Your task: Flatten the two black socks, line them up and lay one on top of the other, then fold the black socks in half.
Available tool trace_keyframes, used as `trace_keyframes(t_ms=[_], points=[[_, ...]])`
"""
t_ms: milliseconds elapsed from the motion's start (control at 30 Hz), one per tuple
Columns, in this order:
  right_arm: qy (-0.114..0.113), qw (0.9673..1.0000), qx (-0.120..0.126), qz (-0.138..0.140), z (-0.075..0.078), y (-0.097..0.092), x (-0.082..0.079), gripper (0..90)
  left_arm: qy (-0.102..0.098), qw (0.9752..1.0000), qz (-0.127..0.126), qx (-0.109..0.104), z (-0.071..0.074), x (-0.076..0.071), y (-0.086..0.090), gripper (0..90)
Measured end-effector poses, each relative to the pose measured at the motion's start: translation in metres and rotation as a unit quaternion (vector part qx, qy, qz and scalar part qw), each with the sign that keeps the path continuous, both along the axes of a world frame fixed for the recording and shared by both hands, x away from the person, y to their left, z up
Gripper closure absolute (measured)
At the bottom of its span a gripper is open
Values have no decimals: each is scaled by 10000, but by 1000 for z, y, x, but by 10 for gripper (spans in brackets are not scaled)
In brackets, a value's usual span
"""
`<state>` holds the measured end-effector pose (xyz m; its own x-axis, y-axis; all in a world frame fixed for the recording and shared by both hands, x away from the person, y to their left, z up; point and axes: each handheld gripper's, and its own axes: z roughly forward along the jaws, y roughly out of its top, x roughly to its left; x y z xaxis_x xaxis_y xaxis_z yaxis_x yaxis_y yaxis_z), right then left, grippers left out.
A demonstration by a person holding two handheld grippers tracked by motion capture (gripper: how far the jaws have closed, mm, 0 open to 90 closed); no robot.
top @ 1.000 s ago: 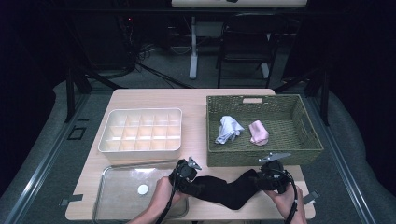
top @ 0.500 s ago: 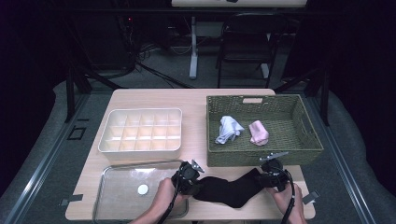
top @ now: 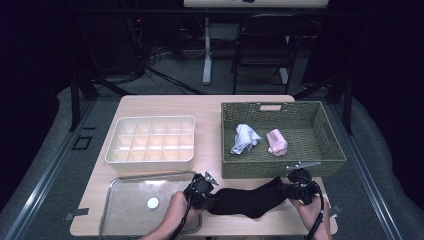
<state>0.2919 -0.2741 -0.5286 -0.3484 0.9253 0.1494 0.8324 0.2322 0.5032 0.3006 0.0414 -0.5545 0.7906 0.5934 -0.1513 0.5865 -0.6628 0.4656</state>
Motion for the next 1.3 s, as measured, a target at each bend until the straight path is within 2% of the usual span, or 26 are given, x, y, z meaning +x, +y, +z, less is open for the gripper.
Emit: trace_keyframes(t_ms=[33, 100, 267, 333, 400, 433, 467, 500, 600, 700, 833, 1000, 1167, 1200, 1300], points=[[16, 10000, 86, 16, 0, 0, 0, 780, 18, 10000, 10, -14, 0, 0, 0, 768], [176, 9998, 54, 41, -5, 1, 2, 773, 24, 10000, 17, -13, 0, 0, 0, 750], [442, 9990, -77, 7, -19, -1, 8, 724, 53, 10000, 37, 58, 2, 0, -1, 583], [433, 9991, -26, -20, -19, -1, 7, 679, 18, 9999, 67, 107, 3, 1, 1, 554], [446, 9988, -178, -20, -18, 1, 6, 601, 36, 9999, 93, 119, 3, 2, 3, 546], [481, 9984, -305, -26, -17, 1, 6, 565, 12, 9999, 107, 129, 3, 2, 3, 546], [473, 9982, -377, -28, -16, 1, 6, 566, -2, 9998, 132, 117, 4, 2, 4, 548], [444, 9985, -312, -64, -16, 1, 5, 565, -4, 9999, 125, 111, 5, 3, 4, 550], [561, 9976, -393, -96, -16, -1, 5, 563, 59, 9998, 112, 127, 5, 4, 6, 576], [643, 9971, -400, -72, -19, -2, 5, 605, 114, 9998, 84, 169, 3, 4, 7, 615], [708, 9969, -329, -63, -20, -2, 6, 654, 113, 9997, 15, 205, 2, 4, 6, 688], [762, 9970, -118, -117, -21, -8, 6, 721, 164, 9998, 16, 150, 0, 5, 7, 736], [760, 9970, -150, -70, -18, -6, 5, 763, 140, 9998, -20, 129, 0, 5, 6, 752], [706, 9974, -95, -92, -18, -6, 4, 768, 155, 9998, -17, 103, 0, 6, 7, 754], [729, 9973, -85, -25, -13, -7, 4, 771, 182, 9998, 28, 30, -1, 6, 7, 754]])
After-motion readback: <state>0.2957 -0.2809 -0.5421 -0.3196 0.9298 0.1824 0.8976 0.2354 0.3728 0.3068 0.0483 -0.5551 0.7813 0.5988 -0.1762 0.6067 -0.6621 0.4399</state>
